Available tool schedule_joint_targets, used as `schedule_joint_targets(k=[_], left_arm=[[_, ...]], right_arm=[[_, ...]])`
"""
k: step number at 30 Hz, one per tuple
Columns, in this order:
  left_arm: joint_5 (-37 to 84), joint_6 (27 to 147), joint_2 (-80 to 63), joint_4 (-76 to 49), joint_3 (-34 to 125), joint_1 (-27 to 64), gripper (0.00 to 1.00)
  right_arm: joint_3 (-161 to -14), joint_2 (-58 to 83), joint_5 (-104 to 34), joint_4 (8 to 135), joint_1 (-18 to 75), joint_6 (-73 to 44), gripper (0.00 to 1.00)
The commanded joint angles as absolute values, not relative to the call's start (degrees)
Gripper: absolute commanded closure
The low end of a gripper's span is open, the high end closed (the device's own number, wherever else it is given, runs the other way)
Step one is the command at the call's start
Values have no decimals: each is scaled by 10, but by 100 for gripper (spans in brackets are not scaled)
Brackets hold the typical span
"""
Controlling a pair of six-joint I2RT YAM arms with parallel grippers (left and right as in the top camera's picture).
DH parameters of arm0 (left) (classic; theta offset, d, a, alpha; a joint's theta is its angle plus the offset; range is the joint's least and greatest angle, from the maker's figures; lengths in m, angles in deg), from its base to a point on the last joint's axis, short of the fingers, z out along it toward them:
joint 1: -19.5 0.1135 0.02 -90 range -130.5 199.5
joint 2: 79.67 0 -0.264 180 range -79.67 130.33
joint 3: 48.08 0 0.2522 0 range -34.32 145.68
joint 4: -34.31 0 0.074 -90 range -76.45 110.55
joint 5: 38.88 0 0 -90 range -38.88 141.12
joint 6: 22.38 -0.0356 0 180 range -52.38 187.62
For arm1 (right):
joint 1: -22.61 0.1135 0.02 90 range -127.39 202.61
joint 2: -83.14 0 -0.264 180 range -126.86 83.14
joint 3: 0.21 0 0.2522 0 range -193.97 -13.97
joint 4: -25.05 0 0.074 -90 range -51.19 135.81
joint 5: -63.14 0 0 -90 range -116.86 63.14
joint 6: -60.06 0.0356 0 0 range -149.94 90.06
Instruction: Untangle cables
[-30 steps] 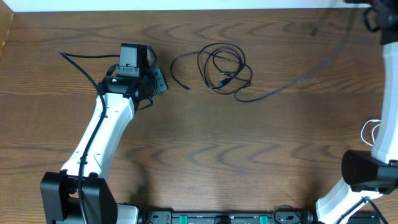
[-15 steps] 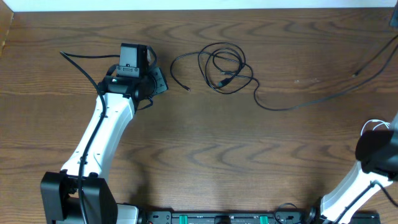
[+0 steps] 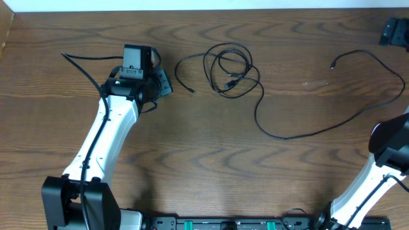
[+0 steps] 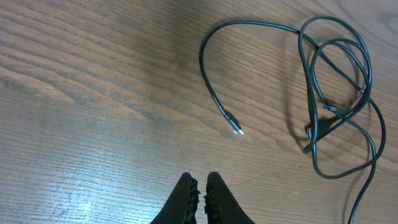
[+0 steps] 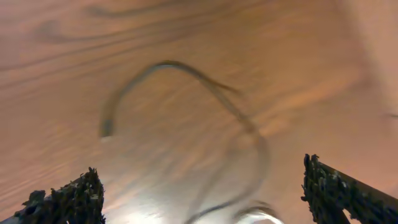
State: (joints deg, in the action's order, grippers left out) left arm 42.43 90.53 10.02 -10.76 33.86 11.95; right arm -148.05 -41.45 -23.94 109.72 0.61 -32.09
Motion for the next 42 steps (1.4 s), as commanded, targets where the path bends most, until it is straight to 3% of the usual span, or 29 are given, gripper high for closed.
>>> schedule_joint_targets(k=[1, 13, 25, 42], left_arm=[[428, 907, 106, -109, 341, 120, 92], [428, 909, 106, -109, 341, 120, 92], [428, 909, 106, -111, 341, 120, 92], [428, 908, 106, -120, 341, 120, 92]], right_arm=[[-1484, -392, -454, 1099, 22, -330, 1], [-1383, -398, -486, 1074, 180, -303, 1], [-1185, -398, -647, 856, 274, -199, 1], [-1090, -398, -520, 787, 326, -153, 1]])
